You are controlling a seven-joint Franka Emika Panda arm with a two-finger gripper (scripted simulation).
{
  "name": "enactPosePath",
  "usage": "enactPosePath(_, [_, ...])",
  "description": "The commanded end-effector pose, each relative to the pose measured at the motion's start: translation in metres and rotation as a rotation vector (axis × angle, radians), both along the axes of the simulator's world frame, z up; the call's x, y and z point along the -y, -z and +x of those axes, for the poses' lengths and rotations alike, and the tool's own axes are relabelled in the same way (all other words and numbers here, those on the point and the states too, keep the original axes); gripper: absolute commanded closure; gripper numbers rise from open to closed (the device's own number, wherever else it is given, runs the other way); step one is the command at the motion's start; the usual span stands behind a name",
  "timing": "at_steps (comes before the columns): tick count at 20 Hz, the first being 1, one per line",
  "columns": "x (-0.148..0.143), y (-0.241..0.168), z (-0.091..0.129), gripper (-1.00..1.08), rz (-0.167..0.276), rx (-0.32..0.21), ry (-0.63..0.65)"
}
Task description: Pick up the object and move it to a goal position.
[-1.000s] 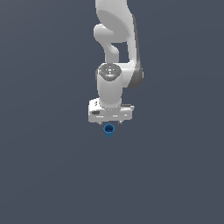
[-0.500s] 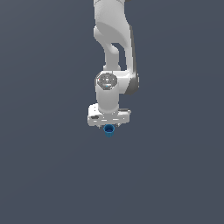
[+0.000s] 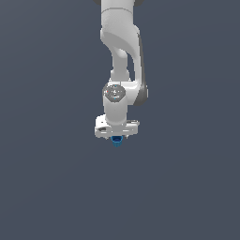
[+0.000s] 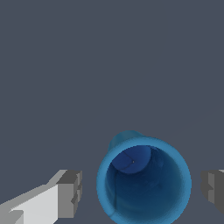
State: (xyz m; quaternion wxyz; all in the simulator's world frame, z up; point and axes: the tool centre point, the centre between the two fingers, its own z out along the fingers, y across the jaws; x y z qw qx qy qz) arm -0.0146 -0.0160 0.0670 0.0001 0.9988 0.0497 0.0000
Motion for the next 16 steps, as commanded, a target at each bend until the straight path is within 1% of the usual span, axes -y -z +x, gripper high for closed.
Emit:
enactPosePath(1, [0.0,0.013,-0.001,-0.92,0.0,-0.001,0.0])
enactPosePath(8, [0.0,0.027,0.0,-0.92,0.0,0.0,-0.001])
enactPosePath(9, [0.0,0.027,0.0,1.08,0.0,0.0,-0.001])
enactPosePath(16, [0.0,0.027,0.0,1.08,0.0,0.0,-0.001])
